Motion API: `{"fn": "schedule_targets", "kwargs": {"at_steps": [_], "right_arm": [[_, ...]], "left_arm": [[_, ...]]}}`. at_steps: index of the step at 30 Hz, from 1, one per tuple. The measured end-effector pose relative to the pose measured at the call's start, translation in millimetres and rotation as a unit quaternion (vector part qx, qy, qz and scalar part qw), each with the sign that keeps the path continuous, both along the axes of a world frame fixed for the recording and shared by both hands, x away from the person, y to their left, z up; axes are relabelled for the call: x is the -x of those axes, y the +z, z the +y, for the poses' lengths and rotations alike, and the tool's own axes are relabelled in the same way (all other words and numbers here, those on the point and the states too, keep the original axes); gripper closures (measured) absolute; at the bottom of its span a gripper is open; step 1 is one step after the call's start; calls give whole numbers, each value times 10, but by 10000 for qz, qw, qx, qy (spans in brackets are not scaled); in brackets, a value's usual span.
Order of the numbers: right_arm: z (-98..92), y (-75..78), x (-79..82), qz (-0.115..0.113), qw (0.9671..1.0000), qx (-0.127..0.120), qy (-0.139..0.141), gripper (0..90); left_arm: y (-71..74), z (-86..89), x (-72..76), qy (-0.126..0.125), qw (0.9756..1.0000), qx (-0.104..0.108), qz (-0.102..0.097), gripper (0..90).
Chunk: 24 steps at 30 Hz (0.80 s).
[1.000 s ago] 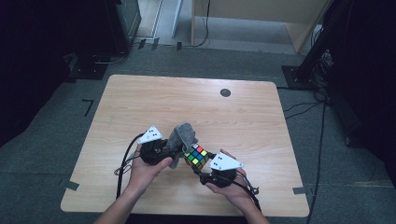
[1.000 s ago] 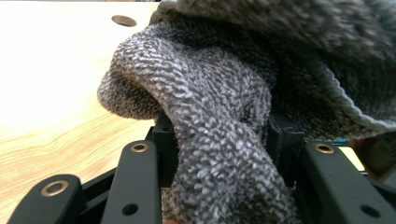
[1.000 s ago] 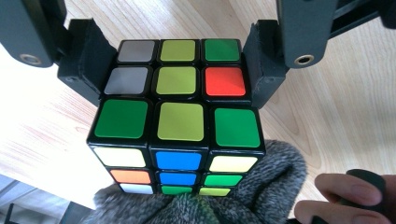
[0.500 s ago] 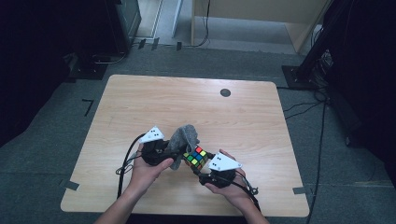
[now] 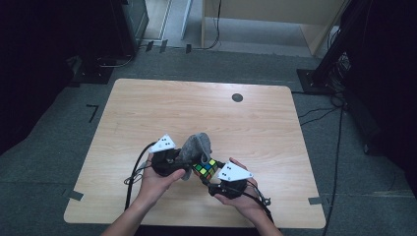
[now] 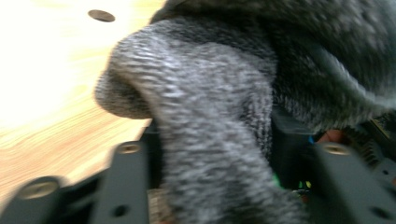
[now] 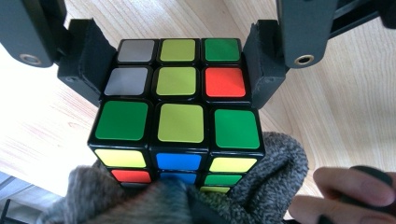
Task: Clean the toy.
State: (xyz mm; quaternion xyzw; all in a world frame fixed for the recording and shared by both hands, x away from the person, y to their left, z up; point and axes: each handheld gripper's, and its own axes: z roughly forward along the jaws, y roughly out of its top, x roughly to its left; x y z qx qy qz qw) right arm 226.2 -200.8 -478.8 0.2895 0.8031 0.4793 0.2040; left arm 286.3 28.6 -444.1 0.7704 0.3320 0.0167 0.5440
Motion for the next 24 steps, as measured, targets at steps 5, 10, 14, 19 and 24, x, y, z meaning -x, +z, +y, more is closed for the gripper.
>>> {"fn": "schedule_targets", "kwargs": {"at_steps": [5,10,14,19,24], "right_arm": [[4,-8,-1,3,10000,63,-4,350],[0,-3,2,-10,10000,15,-2,350],[22,-1,9,-21,10000,63,21,349],[7,-4,9,-3,10000,85,-12,349],[2,8,9,-35,10000,6,16,350]], "left_arm": [[-10,-20,-6,48,9999,-101,-6,417],[-6,49,-33,99,9999,-24,62,563],[-6,-70,19,-13,9999,-112,3,358],[-2,27,-31,179,9997,-181,-2,561],[8,70,-43,269,9996,-62,74,570]]}}
